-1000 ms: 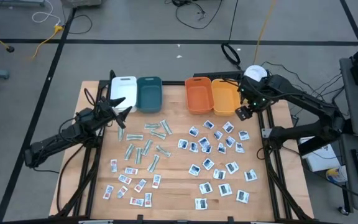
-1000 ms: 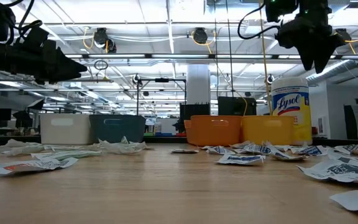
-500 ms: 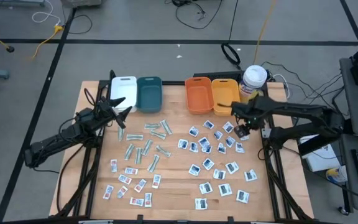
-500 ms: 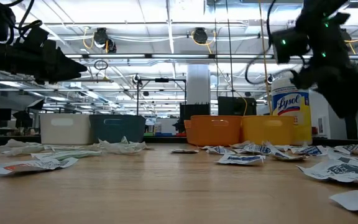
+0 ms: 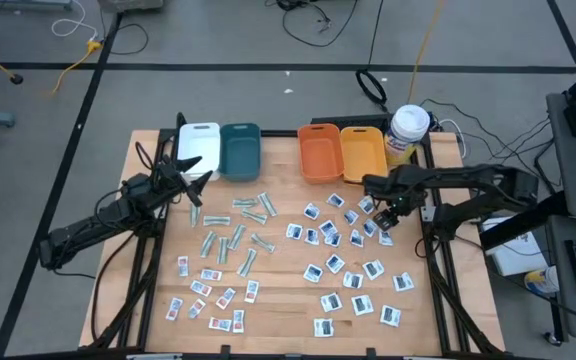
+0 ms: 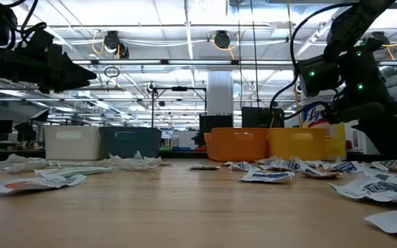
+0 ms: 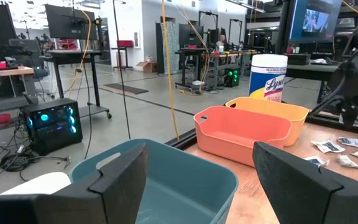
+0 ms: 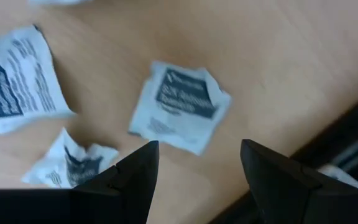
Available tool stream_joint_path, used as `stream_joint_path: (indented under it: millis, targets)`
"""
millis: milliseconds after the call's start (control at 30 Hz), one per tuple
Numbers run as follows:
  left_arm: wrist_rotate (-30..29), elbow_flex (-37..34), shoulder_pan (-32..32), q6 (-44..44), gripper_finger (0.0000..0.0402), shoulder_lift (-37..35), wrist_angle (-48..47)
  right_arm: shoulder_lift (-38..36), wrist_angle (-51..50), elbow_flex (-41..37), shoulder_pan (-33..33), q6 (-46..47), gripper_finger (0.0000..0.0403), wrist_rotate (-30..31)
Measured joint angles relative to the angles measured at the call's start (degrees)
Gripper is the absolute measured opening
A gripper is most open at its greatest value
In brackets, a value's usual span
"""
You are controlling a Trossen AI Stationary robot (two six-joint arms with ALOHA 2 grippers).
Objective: Pick & Place First Aid Supplies
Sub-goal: Put the towelette pack into the yellow bin
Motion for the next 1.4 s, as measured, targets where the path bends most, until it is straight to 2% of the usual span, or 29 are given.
stream_joint_path:
  millis: [533, 700, 1033, 1100, 1267, 1400]
  targets:
    - [0.00, -0.02, 0.02, -0.01, 0.0296, -0.02, 0.00, 2.37, 7.22, -1.48, 0.00, -1.66, 0.0214, -0.13]
    - [0.00, 0.00, 0.00, 0.00, 0.0296, 0.00, 0.00, 2.28, 7.88, -2.39, 0.00, -1.66, 0.0166, -0.20]
    - [0.00, 0.01, 0.01, 0.00, 0.0296, 0.00, 0.00, 2.33, 8.26, -2.61, 0.00, -1.68, 0.0019, -0.13]
    - [0.00, 0.01, 0.02, 0.00, 0.0296, 0.00, 0.00, 2.04, 7.69, -2.22, 0.00, -1.68, 0.0010, -0.13]
    - [-0.01, 0.01, 0.02, 0.01, 0.0296, 0.00, 0.00, 0.38, 4.04, 1.53, -0.02, -1.66, 0.0028, -0.03]
    - [0.00, -0.01, 0.02, 0.00, 0.0296, 0.00, -0.01, -0.15, -0.71, 6.03, 0.00, -1.66, 0.0026, -0.13]
